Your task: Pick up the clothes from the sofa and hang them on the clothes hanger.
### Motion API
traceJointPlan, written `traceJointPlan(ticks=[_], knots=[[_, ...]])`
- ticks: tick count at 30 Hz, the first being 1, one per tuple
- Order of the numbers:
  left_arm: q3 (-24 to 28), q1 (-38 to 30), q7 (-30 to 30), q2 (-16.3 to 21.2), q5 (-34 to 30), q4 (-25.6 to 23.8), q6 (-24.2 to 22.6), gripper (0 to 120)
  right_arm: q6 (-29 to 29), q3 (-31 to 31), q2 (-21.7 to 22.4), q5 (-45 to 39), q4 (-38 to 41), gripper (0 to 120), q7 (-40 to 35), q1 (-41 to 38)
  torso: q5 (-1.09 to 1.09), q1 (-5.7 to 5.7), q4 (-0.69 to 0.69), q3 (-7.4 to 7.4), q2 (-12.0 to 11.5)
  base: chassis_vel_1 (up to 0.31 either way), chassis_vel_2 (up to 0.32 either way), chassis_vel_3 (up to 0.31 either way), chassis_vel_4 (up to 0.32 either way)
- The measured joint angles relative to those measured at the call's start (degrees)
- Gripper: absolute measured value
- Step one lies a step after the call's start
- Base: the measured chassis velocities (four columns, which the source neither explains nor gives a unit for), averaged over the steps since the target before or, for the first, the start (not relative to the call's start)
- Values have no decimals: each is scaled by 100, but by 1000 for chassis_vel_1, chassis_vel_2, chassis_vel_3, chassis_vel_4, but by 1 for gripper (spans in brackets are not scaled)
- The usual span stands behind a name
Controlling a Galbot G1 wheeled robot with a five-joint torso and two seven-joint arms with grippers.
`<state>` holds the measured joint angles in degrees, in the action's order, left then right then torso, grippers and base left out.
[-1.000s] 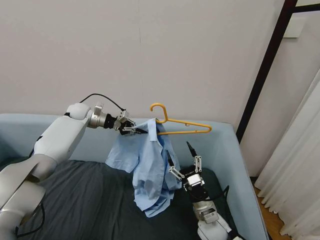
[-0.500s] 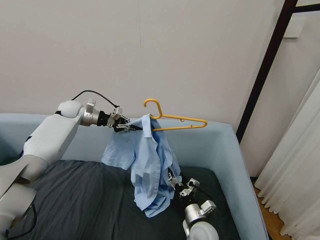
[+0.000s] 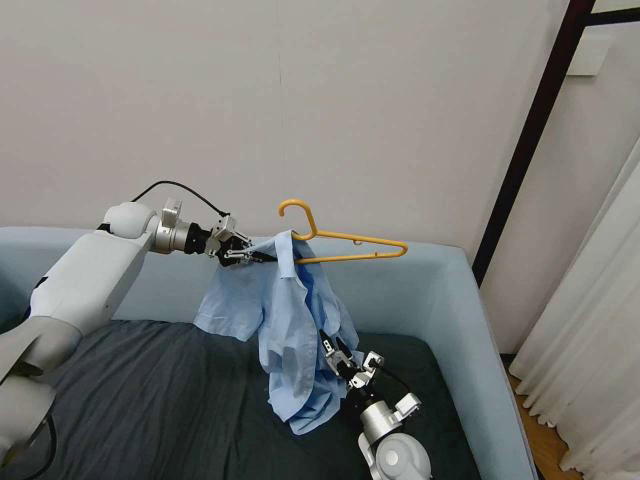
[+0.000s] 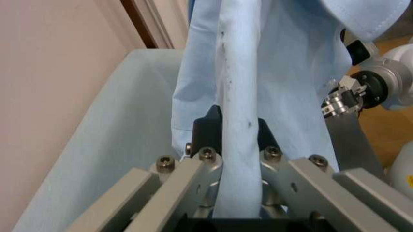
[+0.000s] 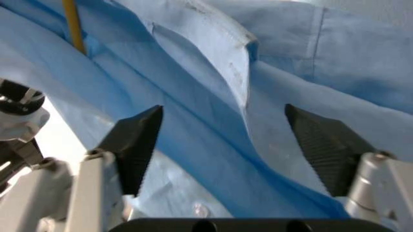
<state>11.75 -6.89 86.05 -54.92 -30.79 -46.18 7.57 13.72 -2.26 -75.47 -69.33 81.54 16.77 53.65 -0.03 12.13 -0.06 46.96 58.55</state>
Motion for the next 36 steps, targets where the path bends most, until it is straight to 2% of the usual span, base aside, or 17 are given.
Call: traceJointPlan(ticks=[4,6,9,10,13,14,19,25,30,33,34,35,36], knots=[[1,1,0,-1,-1,0,0,2,-2,77,-50,93,-39,54,12,-25,0,0,0,0,0,0,0,0,0],[1,2,1,-10,-1,-1,0,2,-2,87,-46,116,-39,51,37,-24,0,0,0,0,0,0,0,0,0],[2,-6,1,-44,-1,10,0,2,4,106,-26,182,-38,38,152,-16,-1,0,-1,0,0,0,0,0,0],[2,-6,1,-44,-1,10,0,2,4,106,-26,182,-38,38,152,-16,-1,0,-1,0,0,0,0,0,0],[40,-72,2,-89,-1,67,2,2,-1,154,-36,214,-21,22,271,-32,0,0,-1,0,0,0,0,0,0],[40,-72,2,-89,-1,67,2,2,-1,154,-36,214,-21,22,271,-32,0,0,-1,0,0,0,0,0,0],[81,-115,5,-114,-44,66,4,2,-22,313,43,230,93,0,220,-68,0,0,-1,0,0,0,0,0,0],[71,-102,-1,-104,-92,53,16,2,-24,564,163,153,284,0,109,-83,1,0,-1,0,0,0,0,0,0],[79,-96,-82,-85,-272,62,133,2,11,865,487,4,625,0,12,-148,2,0,0,0,0,0,0,0,0],[110,-93,-99,-69,-356,68,193,2,-68,980,724,-51,820,0,-141,-165,1,0,0,0,0,0,0,0,0],[171,-66,-101,-19,-421,30,222,2,-247,1122,1153,-118,1209,0,-540,-191,2,0,-1,0,0,0,0,0,0],[171,-66,-101,-19,-421,30,222,2,-247,1122,1153,-118,1209,0,-540,-191,2,0,-1,0,0,0,0,0,0],[190,-53,-91,-6,-430,17,225,2,-343,1179,1373,-119,1404,0,-831,-235,0,0,-1,0,0,0,0,0,0]])
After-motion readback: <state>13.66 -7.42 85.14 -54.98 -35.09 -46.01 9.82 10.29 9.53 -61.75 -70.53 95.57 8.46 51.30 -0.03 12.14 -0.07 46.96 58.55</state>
